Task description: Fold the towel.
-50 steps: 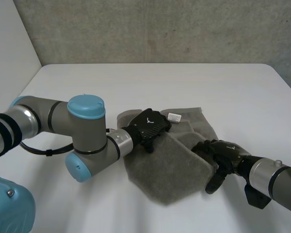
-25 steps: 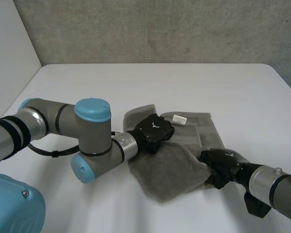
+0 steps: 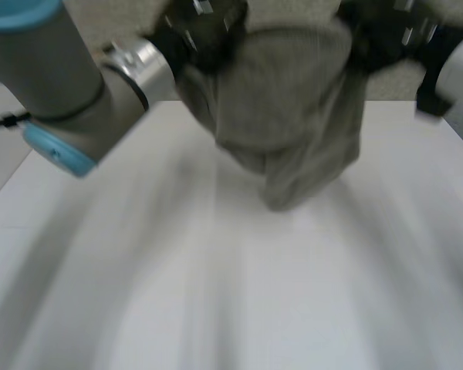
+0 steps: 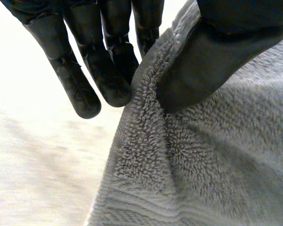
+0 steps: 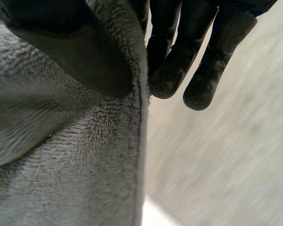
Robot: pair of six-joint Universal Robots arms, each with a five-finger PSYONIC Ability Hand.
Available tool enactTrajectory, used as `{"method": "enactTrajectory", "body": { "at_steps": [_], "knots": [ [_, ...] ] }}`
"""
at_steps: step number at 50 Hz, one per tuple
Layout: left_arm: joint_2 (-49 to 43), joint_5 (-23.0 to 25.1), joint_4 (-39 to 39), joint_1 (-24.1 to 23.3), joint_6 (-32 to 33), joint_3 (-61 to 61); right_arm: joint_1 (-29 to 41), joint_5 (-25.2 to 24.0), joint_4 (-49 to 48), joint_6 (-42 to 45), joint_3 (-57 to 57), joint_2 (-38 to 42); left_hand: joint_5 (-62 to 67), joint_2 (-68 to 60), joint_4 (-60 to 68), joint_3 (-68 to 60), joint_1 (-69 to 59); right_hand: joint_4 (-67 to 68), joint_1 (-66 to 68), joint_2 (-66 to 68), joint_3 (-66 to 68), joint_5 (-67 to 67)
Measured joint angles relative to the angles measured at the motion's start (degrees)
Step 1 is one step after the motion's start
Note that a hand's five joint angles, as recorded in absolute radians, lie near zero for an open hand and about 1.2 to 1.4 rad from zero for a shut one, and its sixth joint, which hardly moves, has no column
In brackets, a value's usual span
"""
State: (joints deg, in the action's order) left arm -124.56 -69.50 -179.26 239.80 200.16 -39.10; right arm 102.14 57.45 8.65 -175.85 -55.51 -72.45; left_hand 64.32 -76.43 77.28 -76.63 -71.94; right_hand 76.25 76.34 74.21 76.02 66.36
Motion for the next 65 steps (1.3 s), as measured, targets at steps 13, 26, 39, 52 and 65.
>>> {"method": "enactTrajectory", "body": {
  "at_steps": [13, 26, 39, 52, 65],
  "knots": [
    [13.19, -9.48, -8.90, 2.68, -3.63, -19.70, 5.47, 8.03, -18.53, 4.82, -10.26, -5.71, 0.56, -0.07, 0.00, -0.01, 0.00, 0.00, 0.00, 0.45, 0.02, -0.01],
    [15.99, -2.97, -17.70, 3.49, -2.04, -55.45, 11.50, 8.12, -0.74, 39.68, -31.43, -0.38, 0.56, -0.31, 0.01, -0.37, -0.11, 0.00, 0.00, 0.46, 0.02, 0.24],
    [13.04, -2.15, -17.59, 5.24, 8.55, -60.09, 11.28, 9.50, 0.35, 33.78, -34.57, 1.37, 0.56, -0.31, 0.01, -0.37, -0.11, -4.80, -4.82, -3.74, -4.55, -4.77],
    [12.88, -2.58, -16.94, 9.06, 9.92, -59.40, 8.95, 8.03, -3.44, 31.35, -32.77, 7.66, 0.56, -0.31, 0.01, -0.37, -0.11, -61.83, -63.32, -60.76, -62.23, -63.20],
    [14.76, -2.09, -16.86, 10.26, 9.71, -65.06, 7.60, 5.10, 0.94, 37.22, -14.16, 18.83, 0.56, -0.31, 0.01, -0.37, -0.11, -61.83, -63.52, -60.76, -62.25, -63.20]
  ]
}}
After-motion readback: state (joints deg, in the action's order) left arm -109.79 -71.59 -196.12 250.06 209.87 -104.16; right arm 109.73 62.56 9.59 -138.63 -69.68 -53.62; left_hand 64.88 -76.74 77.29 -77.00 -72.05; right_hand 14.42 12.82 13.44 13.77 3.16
